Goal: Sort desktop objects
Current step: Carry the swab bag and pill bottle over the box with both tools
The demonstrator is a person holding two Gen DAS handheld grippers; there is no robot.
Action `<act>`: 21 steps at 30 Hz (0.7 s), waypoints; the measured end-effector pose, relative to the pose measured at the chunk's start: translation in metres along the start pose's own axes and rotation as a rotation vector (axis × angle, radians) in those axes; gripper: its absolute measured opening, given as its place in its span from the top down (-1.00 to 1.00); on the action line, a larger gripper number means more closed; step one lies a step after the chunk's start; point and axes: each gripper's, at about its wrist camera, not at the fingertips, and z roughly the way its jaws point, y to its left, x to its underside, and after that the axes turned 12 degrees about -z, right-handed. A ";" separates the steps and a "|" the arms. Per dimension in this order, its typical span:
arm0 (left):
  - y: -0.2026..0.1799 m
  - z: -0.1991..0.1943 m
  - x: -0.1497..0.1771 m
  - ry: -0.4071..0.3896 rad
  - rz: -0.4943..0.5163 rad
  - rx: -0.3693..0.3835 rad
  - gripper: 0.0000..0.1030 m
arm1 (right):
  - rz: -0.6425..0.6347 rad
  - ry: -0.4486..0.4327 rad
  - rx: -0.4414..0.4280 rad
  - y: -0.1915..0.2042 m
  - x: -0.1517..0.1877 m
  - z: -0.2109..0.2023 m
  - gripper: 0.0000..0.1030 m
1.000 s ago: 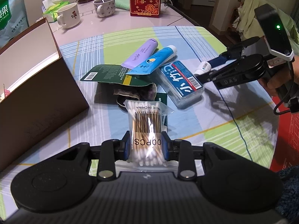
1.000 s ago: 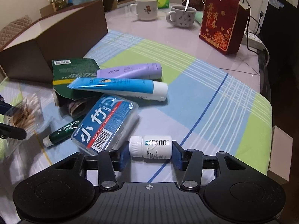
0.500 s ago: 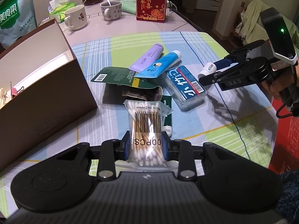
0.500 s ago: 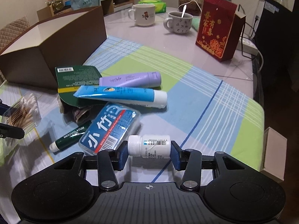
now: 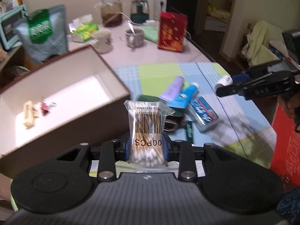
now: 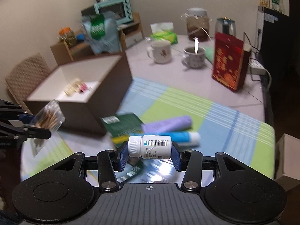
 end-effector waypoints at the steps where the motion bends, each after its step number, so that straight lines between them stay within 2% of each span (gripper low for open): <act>1: 0.008 -0.006 -0.003 -0.011 -0.005 -0.008 0.47 | 0.002 -0.011 -0.013 0.006 -0.006 0.000 0.10; 8: 0.070 -0.022 -0.026 -0.043 0.033 -0.090 0.47 | -0.003 -0.082 -0.104 0.049 -0.052 0.013 0.10; 14: 0.124 -0.036 -0.046 -0.070 0.067 -0.160 0.47 | -0.054 -0.112 -0.162 0.091 -0.099 0.051 0.10; 18: 0.158 -0.018 -0.061 -0.021 0.090 -0.188 0.47 | -0.096 -0.096 -0.184 0.120 -0.127 0.090 0.10; 21: 0.179 0.000 -0.066 0.031 0.061 -0.182 0.47 | -0.118 -0.055 -0.190 0.139 -0.141 0.125 0.10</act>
